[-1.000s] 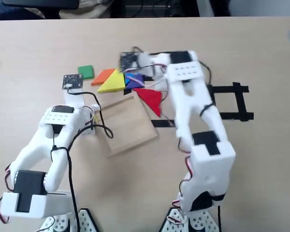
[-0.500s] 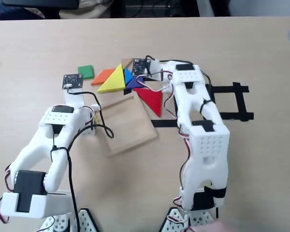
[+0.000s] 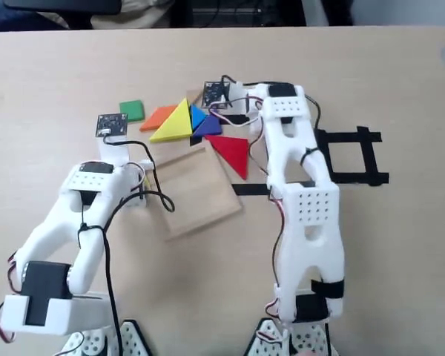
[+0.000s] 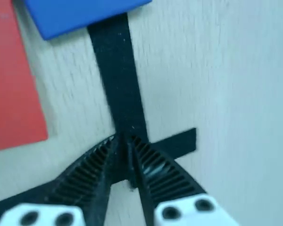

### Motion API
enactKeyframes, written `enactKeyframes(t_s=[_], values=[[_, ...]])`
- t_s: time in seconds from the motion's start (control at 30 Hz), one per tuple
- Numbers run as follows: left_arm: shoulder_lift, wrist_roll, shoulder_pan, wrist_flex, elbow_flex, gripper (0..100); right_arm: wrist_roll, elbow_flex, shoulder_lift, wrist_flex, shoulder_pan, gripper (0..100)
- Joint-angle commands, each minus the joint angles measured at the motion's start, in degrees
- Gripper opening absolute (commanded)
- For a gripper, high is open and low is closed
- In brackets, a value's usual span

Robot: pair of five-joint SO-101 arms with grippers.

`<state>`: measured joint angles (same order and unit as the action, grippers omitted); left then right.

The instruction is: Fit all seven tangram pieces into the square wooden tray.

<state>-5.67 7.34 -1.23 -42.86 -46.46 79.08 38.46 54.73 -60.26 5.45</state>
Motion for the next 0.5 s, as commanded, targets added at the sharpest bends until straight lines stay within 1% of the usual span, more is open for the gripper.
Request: enactKeyframes(t_s=[0.0,0.13,0.23,0.37,0.47], values=[[-0.26,0.35,0.57,-0.09,1.36,17,2.73,8.13,0.22,-13.98,3.87,1.1],[-0.26,0.35,0.57,-0.09,1.36,17,2.55,9.01,0.31,-13.98,6.51,1.1],[-0.26,0.35,0.57,-0.09,1.36,17,0.09,8.66,0.22,-12.22,6.51,1.1],[-0.26,0.35,0.57,-0.09,1.36,17,-0.44,8.57,0.22,-14.07,5.98,1.1],[-0.26,0.35,0.57,-0.09,1.36,17,0.35,8.57,0.22,-18.55,5.45,1.1]])
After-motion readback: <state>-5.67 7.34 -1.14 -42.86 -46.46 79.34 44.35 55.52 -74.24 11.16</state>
